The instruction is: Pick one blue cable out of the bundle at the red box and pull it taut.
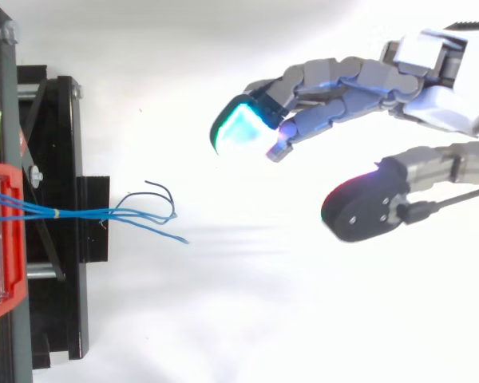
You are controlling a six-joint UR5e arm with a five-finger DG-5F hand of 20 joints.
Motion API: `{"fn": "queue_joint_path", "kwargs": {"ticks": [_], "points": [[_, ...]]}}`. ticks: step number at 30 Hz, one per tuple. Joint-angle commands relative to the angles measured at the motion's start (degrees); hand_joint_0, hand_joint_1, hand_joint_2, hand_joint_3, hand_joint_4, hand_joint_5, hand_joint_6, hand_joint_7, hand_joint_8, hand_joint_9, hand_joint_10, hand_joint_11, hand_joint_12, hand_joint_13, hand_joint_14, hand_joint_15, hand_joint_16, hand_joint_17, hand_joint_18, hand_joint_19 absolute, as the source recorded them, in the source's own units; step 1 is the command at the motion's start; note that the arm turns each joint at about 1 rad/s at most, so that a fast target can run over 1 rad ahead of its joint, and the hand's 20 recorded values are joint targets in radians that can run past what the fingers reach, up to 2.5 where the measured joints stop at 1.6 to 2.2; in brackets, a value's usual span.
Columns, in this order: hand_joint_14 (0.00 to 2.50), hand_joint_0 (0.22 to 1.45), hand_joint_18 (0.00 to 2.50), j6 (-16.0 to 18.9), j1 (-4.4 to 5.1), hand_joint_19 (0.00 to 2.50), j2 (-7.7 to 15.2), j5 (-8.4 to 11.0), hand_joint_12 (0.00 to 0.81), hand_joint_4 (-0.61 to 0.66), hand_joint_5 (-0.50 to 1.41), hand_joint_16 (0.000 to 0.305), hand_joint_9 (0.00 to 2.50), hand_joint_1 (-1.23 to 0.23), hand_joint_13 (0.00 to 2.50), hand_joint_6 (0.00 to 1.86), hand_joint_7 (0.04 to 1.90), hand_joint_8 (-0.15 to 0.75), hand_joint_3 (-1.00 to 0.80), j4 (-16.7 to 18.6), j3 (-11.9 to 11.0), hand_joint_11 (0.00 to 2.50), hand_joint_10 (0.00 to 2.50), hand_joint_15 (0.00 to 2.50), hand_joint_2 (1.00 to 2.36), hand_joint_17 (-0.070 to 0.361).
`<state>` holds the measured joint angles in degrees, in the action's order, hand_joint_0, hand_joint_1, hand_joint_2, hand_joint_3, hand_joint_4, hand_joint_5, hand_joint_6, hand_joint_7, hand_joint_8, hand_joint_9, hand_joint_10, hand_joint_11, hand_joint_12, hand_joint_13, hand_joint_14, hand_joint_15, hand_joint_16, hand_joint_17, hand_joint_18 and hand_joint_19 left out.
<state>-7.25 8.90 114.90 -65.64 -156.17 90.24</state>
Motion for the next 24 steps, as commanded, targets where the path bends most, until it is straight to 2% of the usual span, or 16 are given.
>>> {"fn": "queue_joint_path", "kwargs": {"ticks": [1,2,7,11,14,17,18,22,24], "points": [[0.0,0.52,0.06,-0.66,0.07,0.32,1.29,0.25,0.391,0.25,-0.17,0.065,0.11,-0.67,0.06,0.5,0.87,0.291,-0.5,2.71,0.03,0.2,0.0,0.17,1.0,0.146],[0.0,0.52,0.06,-1.19,0.07,0.32,1.9,0.42,0.386,0.25,-0.17,0.064,0.08,-0.69,0.05,0.5,0.87,0.28,-0.5,4.91,-0.06,0.18,0.0,0.17,1.0,0.144],[0.0,0.57,0.16,-1.54,-0.28,0.25,4.45,0.6,0.384,0.26,-0.16,0.062,0.12,-0.83,0.1,0.5,0.92,0.281,-0.5,8.51,-0.06,0.1,0.0,0.11,1.0,0.14],[0.0,0.58,0.2,-1.63,-0.2,0.25,6.3,0.78,0.382,0.29,-0.16,0.062,0.13,-0.85,0.12,0.5,0.97,0.286,-0.5,11.41,-0.5,0.1,0.0,0.12,1.0,0.139],[0.0,0.59,0.22,-2.42,0.07,0.24,6.47,1.04,0.383,0.3,-0.15,0.061,0.15,-0.86,0.13,0.5,1.01,0.29,-0.5,12.2,-0.94,0.12,0.0,0.12,1.0,0.137],[0.0,0.59,0.23,-4.44,0.16,0.24,6.47,2.09,0.384,0.3,-0.15,0.061,0.17,-0.86,0.13,0.5,1.04,0.295,-0.5,12.38,-1.56,0.13,0.0,0.11,1.0,0.137],[0.0,0.59,0.23,-5.49,0.07,0.25,6.65,2.97,0.384,0.3,-0.15,0.061,0.17,-0.86,0.14,0.5,1.04,0.295,-0.5,12.9,-1.82,0.13,0.0,0.12,1.0,0.138],[0.0,0.59,0.23,-5.85,0.07,0.25,7.35,4.03,0.386,0.32,-0.14,0.061,0.19,-0.86,0.14,0.5,1.04,0.299,-0.5,14.31,-2.52,0.15,0.0,0.11,1.0,0.138],[0.0,0.6,0.23,-5.49,-0.02,0.24,8.49,4.03,0.387,0.3,-0.14,0.061,0.2,-0.86,0.15,0.5,1.05,0.3,-0.5,14.4,-3.4,0.15,0.0,0.12,1.0,0.137]]}}
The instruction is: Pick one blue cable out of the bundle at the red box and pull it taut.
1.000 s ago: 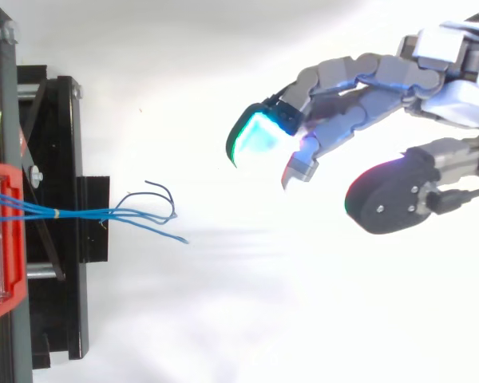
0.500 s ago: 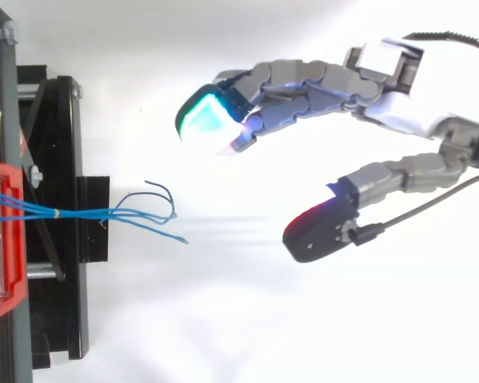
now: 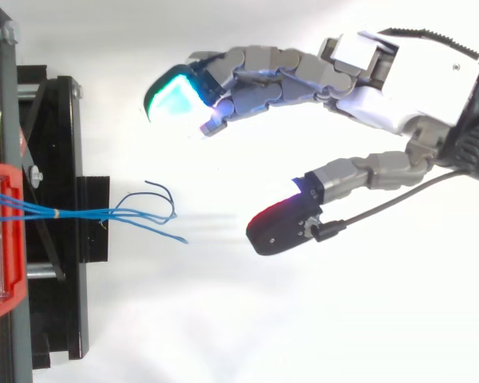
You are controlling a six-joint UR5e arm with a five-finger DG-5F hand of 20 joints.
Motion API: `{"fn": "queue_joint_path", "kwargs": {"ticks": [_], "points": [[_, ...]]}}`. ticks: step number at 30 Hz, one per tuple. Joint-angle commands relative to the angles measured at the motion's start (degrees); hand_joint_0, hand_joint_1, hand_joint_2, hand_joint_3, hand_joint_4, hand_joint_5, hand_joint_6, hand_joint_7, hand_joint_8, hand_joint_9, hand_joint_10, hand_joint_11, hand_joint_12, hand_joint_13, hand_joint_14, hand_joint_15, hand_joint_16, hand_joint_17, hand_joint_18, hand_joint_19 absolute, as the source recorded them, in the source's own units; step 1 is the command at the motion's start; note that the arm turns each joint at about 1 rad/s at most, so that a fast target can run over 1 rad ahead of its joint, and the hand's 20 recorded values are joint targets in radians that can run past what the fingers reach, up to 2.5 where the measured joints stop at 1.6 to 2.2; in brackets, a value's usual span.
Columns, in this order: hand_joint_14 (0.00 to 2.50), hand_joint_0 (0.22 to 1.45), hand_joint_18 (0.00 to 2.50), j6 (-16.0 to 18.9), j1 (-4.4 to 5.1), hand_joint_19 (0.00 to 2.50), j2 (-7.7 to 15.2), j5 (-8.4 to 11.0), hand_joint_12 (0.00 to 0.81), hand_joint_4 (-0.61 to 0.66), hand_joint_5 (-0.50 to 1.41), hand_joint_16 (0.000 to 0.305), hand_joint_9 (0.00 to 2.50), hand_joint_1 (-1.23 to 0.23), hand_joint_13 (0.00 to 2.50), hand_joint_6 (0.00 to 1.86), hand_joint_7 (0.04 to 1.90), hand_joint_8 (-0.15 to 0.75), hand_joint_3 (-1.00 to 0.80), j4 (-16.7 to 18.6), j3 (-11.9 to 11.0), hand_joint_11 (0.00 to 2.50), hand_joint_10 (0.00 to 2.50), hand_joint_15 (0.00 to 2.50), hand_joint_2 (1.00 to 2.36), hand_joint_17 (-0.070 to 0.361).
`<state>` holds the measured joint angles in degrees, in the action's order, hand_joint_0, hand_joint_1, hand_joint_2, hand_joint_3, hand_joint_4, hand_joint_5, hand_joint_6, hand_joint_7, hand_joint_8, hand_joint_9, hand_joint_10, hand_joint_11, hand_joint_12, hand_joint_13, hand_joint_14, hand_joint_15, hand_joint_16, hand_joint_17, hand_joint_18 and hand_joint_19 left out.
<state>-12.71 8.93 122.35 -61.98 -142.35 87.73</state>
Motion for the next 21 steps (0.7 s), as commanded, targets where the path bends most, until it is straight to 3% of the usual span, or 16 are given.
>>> {"fn": "queue_joint_path", "kwargs": {"ticks": [1,5,7,8,12,14,21], "points": [[0.0,0.6,0.26,-0.03,-0.23,0.22,2.02,0.28,0.392,0.31,-0.14,0.062,0.23,-0.87,0.17,0.5,1.03,0.308,-0.5,0.67,-1.86,0.14,0.0,0.11,1.0,0.139],[0.0,0.59,0.28,0.5,-0.58,0.23,5.27,-0.25,0.395,0.32,-0.14,0.062,0.3,-0.85,0.19,0.5,1.03,0.317,-0.5,0.05,-5.47,0.2,0.0,0.11,1.0,0.138],[0.0,0.58,0.29,1.38,-0.85,0.24,7.38,-1.22,0.398,0.32,-0.14,0.062,0.32,-0.85,0.2,0.5,1.03,0.317,-0.5,-0.74,-8.54,0.21,0.0,0.11,1.0,0.139],[0.0,0.58,0.29,1.38,-0.85,0.24,7.38,-1.22,0.398,0.32,-0.14,0.062,0.33,-0.84,0.21,0.5,1.02,0.318,-0.5,-0.74,-8.54,0.22,0.01,0.11,1.0,0.139],[0.0,0.59,0.31,2.61,-1.29,0.23,13.0,-3.06,0.4,0.33,-0.13,0.061,0.36,-0.83,0.22,0.5,1.04,0.323,-0.5,-3.9,-16.45,0.22,0.01,0.12,1.0,0.138],[0.0,0.59,0.31,2.7,-1.37,0.24,13.8,-3.41,0.401,0.33,-0.13,0.061,0.37,-0.82,0.23,0.5,1.05,0.323,-0.5,-4.43,-17.77,0.23,0.01,0.12,1.0,0.138],[0.0,0.61,0.32,2.61,-0.85,0.24,14.06,-3.15,0.401,0.25,-0.12,0.061,0.38,-0.79,0.24,0.5,1.24,0.33,-0.43,-4.25,-17.95,0.25,0.01,0.12,1.0,0.136]]}}
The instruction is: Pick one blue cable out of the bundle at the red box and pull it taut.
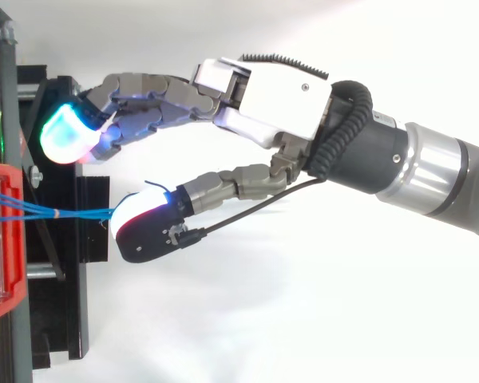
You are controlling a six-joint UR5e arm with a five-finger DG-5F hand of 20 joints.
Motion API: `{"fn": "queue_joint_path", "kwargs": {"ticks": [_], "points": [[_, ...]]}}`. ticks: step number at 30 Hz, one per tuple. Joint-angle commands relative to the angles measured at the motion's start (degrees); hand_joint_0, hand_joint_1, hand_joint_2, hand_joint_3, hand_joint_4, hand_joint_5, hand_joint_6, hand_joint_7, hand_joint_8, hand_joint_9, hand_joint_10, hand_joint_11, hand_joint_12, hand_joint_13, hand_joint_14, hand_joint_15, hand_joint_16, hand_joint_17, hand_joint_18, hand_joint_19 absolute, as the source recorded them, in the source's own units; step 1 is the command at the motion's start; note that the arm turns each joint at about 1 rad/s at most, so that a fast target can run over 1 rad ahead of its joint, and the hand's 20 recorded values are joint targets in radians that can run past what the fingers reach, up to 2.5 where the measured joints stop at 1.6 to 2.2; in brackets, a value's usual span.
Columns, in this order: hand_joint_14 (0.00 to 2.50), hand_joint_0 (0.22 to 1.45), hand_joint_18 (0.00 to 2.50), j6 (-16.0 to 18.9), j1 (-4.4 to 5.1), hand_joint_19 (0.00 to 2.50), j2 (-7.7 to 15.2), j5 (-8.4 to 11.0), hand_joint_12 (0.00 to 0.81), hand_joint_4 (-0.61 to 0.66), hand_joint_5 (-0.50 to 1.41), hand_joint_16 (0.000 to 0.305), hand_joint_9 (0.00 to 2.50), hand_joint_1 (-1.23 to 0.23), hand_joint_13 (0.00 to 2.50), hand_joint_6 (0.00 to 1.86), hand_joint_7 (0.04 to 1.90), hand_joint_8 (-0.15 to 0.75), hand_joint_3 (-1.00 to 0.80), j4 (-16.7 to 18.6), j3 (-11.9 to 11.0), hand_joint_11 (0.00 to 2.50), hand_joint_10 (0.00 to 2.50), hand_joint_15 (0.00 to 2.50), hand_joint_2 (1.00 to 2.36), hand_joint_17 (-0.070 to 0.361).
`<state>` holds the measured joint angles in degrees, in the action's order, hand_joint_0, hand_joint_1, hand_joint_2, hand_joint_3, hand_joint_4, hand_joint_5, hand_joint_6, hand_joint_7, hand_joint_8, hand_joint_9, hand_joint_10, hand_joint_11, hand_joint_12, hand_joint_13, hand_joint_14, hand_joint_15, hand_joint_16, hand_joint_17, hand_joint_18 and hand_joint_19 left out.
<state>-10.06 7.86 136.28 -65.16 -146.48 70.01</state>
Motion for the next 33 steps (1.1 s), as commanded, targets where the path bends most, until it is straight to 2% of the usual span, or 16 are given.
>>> {"fn": "queue_joint_path", "kwargs": {"ticks": [1,6,8,11,19,26,29,33], "points": [[0.0,0.61,0.33,-0.05,0.23,0.24,0.13,0.04,0.402,0.24,-0.11,0.061,0.39,-0.79,0.24,0.5,1.28,0.331,-0.41,-0.13,-0.23,0.26,0.01,0.12,1.01,0.137],[0.0,0.61,0.33,-0.05,0.49,0.24,0.13,0.04,0.403,0.23,-0.12,0.061,0.39,-0.78,0.25,0.55,1.31,0.334,-0.36,0.14,-0.23,0.26,0.01,0.12,1.01,0.137],[0.0,0.61,0.33,-0.05,0.58,0.24,0.13,-0.05,0.404,0.24,-0.14,0.061,0.39,-0.77,0.25,0.62,1.21,0.336,-0.33,0.23,-0.23,0.27,0.01,0.13,1.01,0.137],[0.0,0.61,0.33,-0.14,0.67,0.24,0.04,-0.05,0.404,0.23,-0.15,0.061,0.4,-0.77,0.25,0.67,1.15,0.335,-0.3,0.05,-0.23,0.28,0.01,0.12,1.01,0.137],[0.0,0.61,0.34,-0.23,0.76,0.25,0.13,-0.23,0.406,0.22,-0.16,0.061,0.42,-0.77,0.25,0.75,1.09,0.341,-0.29,-0.21,-0.23,0.3,0.01,0.13,1.01,0.137],[0.0,0.61,0.35,-1.1,1.02,0.25,0.13,-0.67,0.408,0.24,-0.18,0.061,0.45,-0.77,0.26,0.82,1.07,0.348,-0.28,-0.04,-0.23,0.37,0.01,0.13,1.01,0.137],[0.0,0.61,0.37,-1.72,1.02,0.24,0.04,-1.54,0.408,0.26,-0.17,0.061,0.5,-0.77,0.28,0.84,1.15,0.355,-0.29,0.14,-0.23,0.4,0.01,0.13,1.01,0.136],[0.0,0.61,0.39,-1.72,1.02,0.25,0.13,-1.81,0.411,0.28,-0.16,0.06,0.57,-0.77,0.31,0.85,1.18,0.364,-0.3,-0.04,-0.23,0.49,0.01,0.15,1.01,0.135]]}}
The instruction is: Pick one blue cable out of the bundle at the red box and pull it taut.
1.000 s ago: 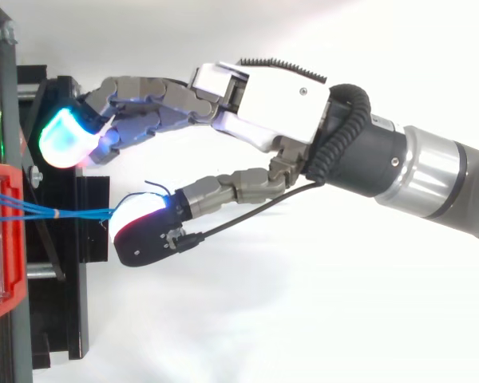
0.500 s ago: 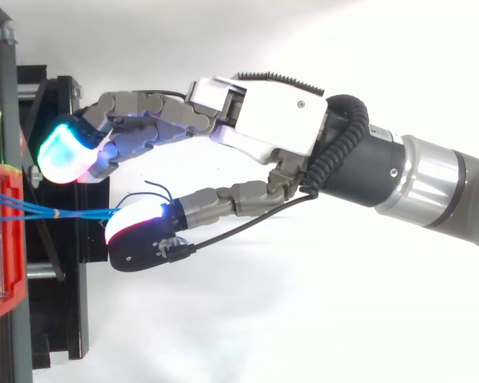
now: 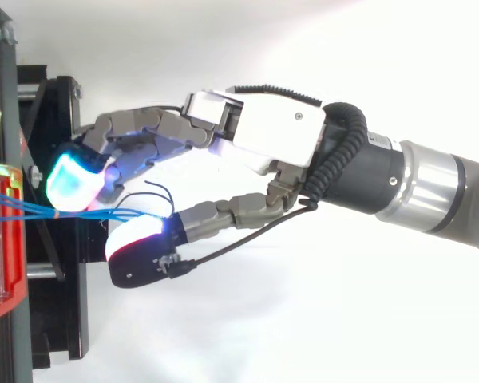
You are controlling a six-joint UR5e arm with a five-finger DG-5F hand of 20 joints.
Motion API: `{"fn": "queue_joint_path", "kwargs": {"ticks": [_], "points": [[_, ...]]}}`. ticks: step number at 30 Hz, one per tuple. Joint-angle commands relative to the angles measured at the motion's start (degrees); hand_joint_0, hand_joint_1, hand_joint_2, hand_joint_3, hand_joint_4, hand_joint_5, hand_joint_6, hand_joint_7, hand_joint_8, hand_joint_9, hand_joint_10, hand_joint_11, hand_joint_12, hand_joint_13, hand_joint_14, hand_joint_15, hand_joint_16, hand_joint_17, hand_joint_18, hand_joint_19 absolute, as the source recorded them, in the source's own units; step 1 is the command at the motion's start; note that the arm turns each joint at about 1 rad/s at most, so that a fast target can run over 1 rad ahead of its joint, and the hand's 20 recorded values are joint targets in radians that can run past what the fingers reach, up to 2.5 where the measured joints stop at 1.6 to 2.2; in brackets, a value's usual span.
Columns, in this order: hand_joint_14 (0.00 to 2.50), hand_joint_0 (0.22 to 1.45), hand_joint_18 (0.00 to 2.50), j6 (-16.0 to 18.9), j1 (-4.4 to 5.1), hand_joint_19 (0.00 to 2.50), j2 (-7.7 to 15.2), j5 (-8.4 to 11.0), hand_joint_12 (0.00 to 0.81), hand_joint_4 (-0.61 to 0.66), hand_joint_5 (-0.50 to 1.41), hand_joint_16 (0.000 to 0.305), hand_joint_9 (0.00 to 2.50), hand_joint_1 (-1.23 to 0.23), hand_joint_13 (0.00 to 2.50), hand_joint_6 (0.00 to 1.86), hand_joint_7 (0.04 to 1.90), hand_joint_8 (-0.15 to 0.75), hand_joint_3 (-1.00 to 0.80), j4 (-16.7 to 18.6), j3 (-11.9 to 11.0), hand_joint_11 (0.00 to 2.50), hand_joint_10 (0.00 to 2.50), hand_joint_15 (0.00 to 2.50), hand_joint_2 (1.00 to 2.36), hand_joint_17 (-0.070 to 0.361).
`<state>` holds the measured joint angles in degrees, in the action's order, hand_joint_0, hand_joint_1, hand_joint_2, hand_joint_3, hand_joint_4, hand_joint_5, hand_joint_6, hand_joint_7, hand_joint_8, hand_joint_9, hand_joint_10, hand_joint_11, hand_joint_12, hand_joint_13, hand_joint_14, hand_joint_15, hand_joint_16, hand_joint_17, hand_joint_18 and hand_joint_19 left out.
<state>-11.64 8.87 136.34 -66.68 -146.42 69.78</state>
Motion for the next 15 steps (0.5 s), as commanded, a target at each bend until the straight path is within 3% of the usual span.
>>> {"fn": "queue_joint_path", "kwargs": {"ticks": [1,15], "points": [[0.0,0.6,0.4,-0.14,0.01,0.26,-0.03,-0.29,0.413,0.29,-0.15,0.06,0.6,-0.78,0.32,0.85,1.2,0.369,-0.33,-0.18,0.01,0.52,0.01,0.15,1.01,0.135],[0.01,0.59,0.46,0.13,-0.52,0.31,-0.03,-0.82,0.418,0.23,-0.13,0.059,0.78,-0.75,0.41,0.83,1.19,0.377,-0.47,-0.18,-0.34,0.61,0.02,0.18,1.0,0.132]]}}
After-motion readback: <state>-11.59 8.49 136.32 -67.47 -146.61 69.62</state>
